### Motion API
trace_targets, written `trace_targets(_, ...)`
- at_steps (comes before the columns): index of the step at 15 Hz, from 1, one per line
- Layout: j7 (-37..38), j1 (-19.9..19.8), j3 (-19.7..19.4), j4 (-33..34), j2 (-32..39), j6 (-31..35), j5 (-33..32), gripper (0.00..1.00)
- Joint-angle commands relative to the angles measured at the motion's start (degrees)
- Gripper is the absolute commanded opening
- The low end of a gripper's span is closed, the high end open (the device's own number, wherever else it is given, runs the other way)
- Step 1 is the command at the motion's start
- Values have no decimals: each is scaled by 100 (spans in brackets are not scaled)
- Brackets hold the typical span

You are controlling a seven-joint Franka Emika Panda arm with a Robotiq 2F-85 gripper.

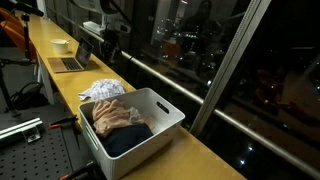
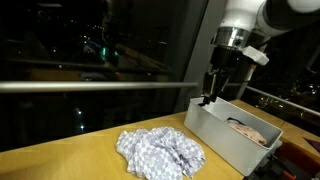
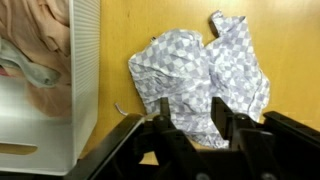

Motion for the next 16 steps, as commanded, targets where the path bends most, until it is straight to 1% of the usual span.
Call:
trace_targets(1,-630,-1118,298,-1318,-1268,907,811,80)
trace_targets(3,-1091,-1580,254,-1804,-1771,1278,1249,93)
trace_targets(4,-1582,-652,-978,-2052,-2187,1531,1768,99)
trace_targets(5,-1846,-680,-1192,-2279,-2328,1675,1940,100)
trace_targets(6,-2127,-494,-1651,-2509,-2459,1812,2035,100)
trace_targets(7,-2289,-262,-2112,-2682,-2529,1948,1976,100)
trace_targets(10,-2392,547,-3501,-2952,-2557,2124,1453,100)
trace_targets(11,-2406,746,-3829,-2949,-2442,2168,1363,100)
trace_targets(13,-2379,1077,-4295,-2886,-2206,2231,1210,100)
trace_targets(16,-2419,1453,-4688,-2662,-1856,2255,1223,100)
